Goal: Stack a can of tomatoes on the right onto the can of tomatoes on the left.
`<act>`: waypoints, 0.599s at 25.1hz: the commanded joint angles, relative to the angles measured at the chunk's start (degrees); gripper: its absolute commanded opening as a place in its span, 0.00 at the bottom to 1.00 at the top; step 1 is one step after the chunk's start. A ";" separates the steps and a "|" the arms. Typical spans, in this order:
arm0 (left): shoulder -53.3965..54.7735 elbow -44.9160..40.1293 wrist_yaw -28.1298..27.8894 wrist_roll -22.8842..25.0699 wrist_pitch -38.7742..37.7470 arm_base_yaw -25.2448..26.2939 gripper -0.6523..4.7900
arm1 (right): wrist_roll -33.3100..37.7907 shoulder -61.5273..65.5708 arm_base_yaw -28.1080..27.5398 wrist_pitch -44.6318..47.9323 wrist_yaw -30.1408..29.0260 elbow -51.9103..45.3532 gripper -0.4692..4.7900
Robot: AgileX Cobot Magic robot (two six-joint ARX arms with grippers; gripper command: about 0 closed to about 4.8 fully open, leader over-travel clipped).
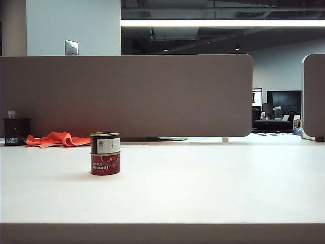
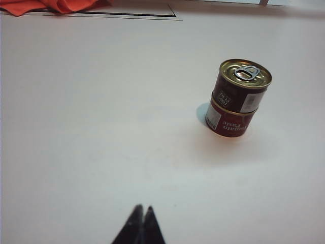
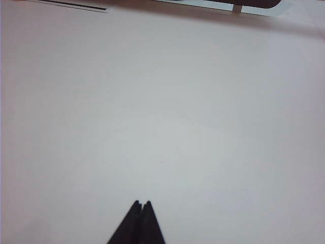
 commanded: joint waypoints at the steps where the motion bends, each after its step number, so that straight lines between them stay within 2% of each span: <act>1: -0.02 0.22 0.50 1.18 1.84 0.04 0.11 | -0.04 -0.15 0.02 1.86 -0.07 0.31 0.09; 8: -1.44 0.22 1.62 1.36 4.76 0.04 0.11 | -0.46 -1.27 0.02 9.97 -0.59 -0.46 0.09; 15: -7.89 0.22 1.92 1.09 0.85 0.04 0.11 | -1.07 -9.07 0.04 8.85 -1.38 -0.46 0.10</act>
